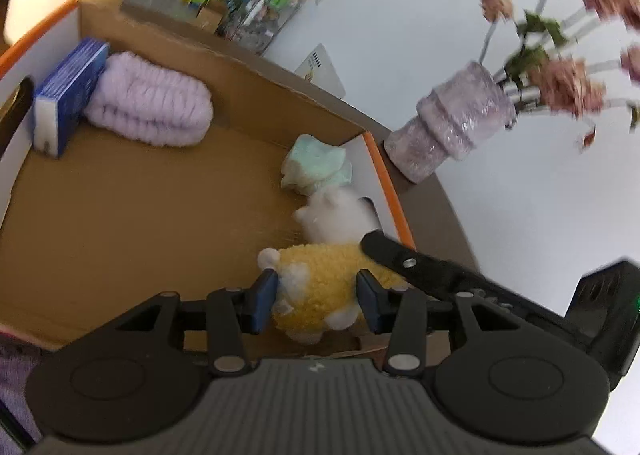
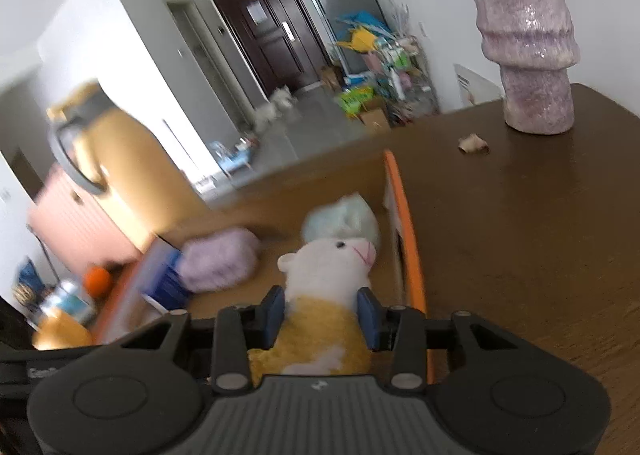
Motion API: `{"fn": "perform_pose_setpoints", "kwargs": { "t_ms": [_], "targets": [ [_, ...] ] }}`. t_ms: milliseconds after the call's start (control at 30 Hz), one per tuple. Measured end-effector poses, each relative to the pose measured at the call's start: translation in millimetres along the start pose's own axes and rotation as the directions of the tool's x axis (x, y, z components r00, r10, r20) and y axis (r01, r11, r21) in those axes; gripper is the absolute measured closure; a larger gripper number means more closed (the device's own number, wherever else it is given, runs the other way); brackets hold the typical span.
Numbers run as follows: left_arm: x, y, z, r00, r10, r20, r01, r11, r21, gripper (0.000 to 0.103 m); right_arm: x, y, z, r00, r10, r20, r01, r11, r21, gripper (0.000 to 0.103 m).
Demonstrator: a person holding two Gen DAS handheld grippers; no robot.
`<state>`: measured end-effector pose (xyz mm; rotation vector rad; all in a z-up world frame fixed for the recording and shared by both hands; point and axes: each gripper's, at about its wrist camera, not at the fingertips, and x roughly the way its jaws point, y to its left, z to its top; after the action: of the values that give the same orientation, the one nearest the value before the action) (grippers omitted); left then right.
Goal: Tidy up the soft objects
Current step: 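Carry the sheep into the cardboard box and open both tools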
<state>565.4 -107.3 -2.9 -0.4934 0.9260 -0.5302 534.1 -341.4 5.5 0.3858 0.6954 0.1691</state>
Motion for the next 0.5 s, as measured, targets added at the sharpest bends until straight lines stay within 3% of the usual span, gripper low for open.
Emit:
{"fn": "perform_pose_setpoints", "kwargs": {
  "t_ms": [67,167,267,367,433,500],
  "targets": [
    [4.8,-6.4,-2.8,1.0,-0.005,-0.009,0.005,0.999,0.036,0.062,3.8,6.8,-8.5,0.999,-0.053,-0.002,0.053,0.997,-0.062,0.078],
    [8.5,-15.8,-5.7,1.0,0.011,-0.02,-0.01,0.997,0.078,0.062,0.8,15.4,-12.8,0.991,-0.127,0.033,0.13,0.983,-0.128,0.075],
    [-3.5,-21.6,-7.1,0.998,0.068,0.013,-0.069,0.989,0.128,0.062,-14.7,21.0,-8.9,0.989,-0.129,0.066,0.137,0.981,-0.135,0.075],
    [-44.0,-27.0,-6.5,0.993,0.082,0.086,-0.098,0.975,0.198,0.062,-43.9,31.0,1.1,0.986,-0.113,0.122,0.133,0.976,-0.171,0.073],
    [-76.9,-32.5,-6.5,0.98,0.125,0.155,-0.161,0.954,0.253,0.061,-65.8,40.2,9.1,0.983,-0.095,0.155,0.126,0.971,-0.203,0.066],
    [-111.1,-37.7,-10.8,0.954,0.184,0.236,-0.252,0.919,0.302,0.059,-89.5,49.7,12.0,0.979,-0.079,0.189,0.125,0.962,-0.244,0.065]
  ]
}}
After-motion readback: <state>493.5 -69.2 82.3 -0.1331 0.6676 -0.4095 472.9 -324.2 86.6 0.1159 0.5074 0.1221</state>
